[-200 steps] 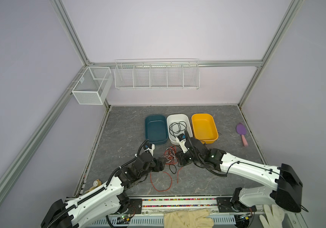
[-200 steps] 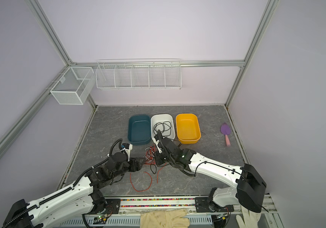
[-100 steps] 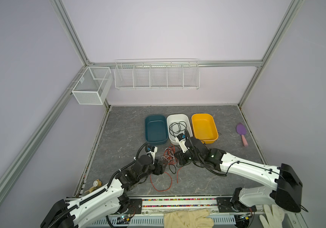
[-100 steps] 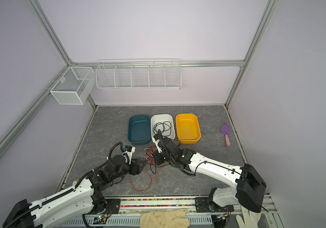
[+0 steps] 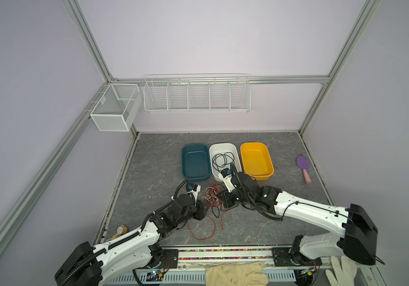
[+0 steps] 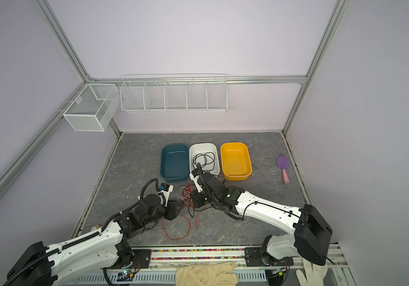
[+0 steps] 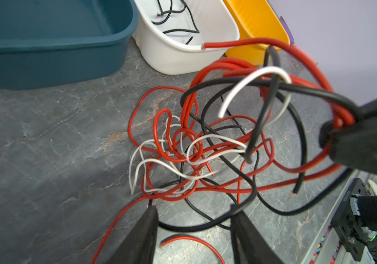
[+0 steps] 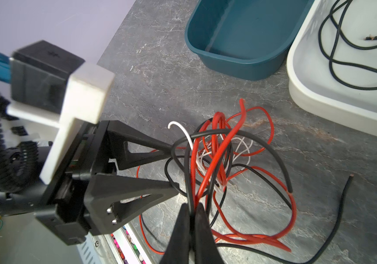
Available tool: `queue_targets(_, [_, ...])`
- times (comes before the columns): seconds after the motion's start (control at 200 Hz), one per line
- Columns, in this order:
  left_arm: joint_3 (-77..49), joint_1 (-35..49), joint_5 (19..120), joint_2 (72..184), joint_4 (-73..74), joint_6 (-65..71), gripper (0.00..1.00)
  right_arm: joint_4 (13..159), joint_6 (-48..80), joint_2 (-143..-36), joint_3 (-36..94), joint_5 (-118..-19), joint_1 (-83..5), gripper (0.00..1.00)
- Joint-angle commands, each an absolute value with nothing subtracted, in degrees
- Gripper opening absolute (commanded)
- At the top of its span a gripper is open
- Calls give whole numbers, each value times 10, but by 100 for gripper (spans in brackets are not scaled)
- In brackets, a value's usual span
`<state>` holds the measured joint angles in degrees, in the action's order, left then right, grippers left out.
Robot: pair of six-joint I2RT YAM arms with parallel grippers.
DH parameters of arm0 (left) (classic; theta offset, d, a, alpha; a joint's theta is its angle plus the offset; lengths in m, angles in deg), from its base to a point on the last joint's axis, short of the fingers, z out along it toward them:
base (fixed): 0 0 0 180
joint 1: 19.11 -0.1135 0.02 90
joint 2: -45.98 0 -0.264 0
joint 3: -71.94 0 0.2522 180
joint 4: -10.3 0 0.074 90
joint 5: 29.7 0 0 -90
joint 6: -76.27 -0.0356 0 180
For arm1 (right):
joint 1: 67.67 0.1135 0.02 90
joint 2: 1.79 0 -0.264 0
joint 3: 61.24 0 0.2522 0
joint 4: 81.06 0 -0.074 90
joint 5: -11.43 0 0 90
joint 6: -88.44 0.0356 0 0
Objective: Untangle the cables
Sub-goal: 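Lift the grasped wires with the right gripper while the left gripper moves toward them, then grasp the black wire with the left gripper beside the right gripper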
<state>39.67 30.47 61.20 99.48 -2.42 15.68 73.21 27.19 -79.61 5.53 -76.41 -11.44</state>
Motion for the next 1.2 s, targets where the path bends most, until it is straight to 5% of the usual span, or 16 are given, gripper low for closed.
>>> queue_targets(0.0, [379, 308, 608, 1004, -11, 149, 46, 752, 280, -796, 55, -754, -118, 6])
queue_targets(0.245, [373, 308, 613, 997, -17, 151, 35, 755, 282, -799, 53, -751, -119, 7])
queue_targets(0.68, [361, 308, 613, 925, -56, 162, 0, 750, 289, -789, 42, -772, -119, 7])
queue_targets(1.194, [265, 309, 616, 803, -177, 192, 0, 764, 345, -784, -15, -802, -157, 6])
